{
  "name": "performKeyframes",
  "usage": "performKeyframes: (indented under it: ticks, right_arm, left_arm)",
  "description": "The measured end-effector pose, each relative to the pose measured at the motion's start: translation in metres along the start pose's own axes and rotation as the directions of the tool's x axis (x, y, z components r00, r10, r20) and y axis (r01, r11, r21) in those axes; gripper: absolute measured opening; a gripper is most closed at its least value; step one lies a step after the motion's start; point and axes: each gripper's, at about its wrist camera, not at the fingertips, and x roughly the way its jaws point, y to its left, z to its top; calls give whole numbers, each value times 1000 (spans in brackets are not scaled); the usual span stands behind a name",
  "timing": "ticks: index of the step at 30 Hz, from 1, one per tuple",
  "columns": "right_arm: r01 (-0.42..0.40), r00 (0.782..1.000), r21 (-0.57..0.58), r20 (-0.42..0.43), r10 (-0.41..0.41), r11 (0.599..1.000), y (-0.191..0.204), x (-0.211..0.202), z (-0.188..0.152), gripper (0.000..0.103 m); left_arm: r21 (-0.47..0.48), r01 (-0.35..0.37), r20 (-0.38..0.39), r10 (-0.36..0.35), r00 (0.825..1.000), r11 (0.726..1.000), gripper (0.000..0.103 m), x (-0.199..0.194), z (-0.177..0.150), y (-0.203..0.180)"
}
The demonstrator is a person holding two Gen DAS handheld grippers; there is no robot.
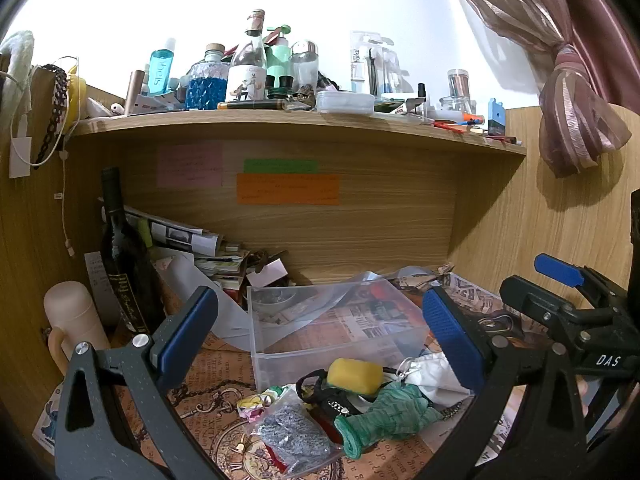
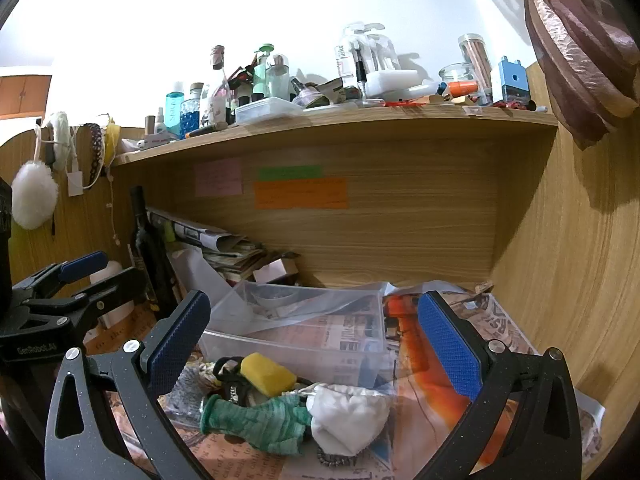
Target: Organize soft objects
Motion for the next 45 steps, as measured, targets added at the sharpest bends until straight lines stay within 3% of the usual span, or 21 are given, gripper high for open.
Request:
performKeyframes:
  ticks: [34,39,45]
  right_arm:
    - [-5,1000,9,-3,5,1000,-2,0,0,103]
    - [4,999,9,-35,-4,1000,-6,9,-6,103]
    - [31,990,22,-140,-28,999,-23,29,-25,103]
  left_arm:
    - [-9,-6,-12,6,1000,1000,103,3,-3,4]
    - [-9,-18,-52,17,999,1000,103,11,-12,10]
    - [-28,-23,-180,18,983,999,103,34,-38,25]
